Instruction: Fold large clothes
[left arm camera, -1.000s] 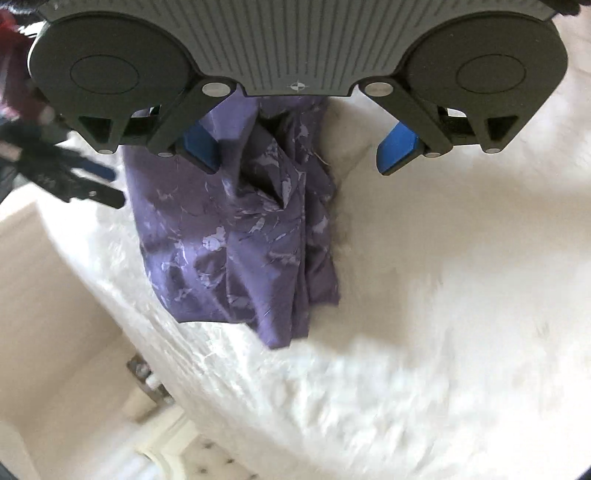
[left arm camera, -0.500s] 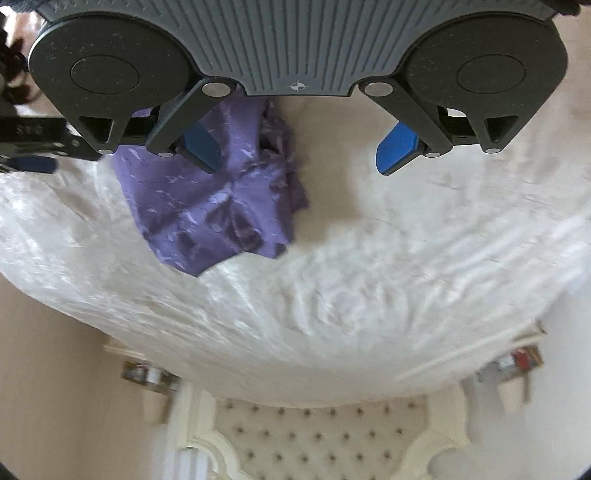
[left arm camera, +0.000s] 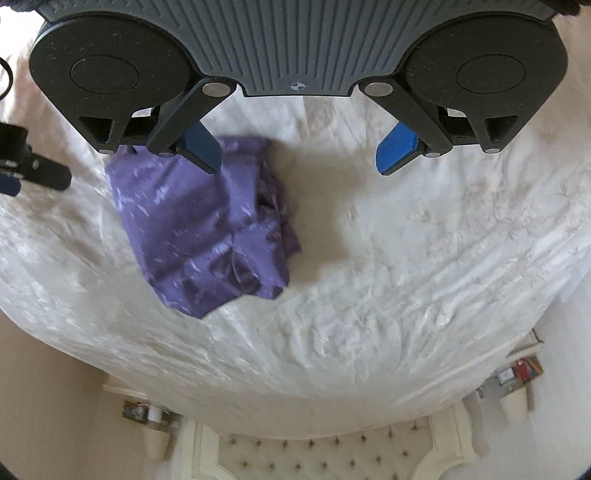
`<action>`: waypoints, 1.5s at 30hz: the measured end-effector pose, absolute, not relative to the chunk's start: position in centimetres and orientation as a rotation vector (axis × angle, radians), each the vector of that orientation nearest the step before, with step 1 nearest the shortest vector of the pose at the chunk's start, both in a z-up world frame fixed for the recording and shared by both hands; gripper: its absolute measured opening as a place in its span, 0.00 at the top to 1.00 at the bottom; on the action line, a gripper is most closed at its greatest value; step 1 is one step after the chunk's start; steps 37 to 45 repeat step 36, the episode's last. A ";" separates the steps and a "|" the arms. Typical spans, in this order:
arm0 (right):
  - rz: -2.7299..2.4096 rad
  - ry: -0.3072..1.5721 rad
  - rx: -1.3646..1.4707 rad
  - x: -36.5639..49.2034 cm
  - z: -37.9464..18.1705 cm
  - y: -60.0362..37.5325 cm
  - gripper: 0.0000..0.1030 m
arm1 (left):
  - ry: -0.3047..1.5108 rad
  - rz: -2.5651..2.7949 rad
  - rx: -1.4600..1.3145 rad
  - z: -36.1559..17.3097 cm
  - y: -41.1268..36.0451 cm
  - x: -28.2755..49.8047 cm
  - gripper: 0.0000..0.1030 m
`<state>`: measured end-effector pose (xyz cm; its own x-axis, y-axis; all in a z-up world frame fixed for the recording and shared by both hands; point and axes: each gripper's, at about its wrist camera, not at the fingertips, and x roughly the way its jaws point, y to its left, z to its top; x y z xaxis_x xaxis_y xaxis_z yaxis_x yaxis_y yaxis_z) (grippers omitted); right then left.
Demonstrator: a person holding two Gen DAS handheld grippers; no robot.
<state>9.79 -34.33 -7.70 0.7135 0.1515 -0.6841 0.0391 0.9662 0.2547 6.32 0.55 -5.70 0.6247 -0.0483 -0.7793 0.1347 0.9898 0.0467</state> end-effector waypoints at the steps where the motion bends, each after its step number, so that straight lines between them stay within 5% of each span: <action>1: 0.056 0.772 0.261 9.3 -7.4 -34.1 0.01 | 0.896 -0.109 0.102 -5.7 0.7 5.9 0.11; 45: -0.062 0.823 0.258 1.4 -5.4 -31.6 0.01 | 0.950 -0.203 0.082 -5.8 1.1 -0.8 0.11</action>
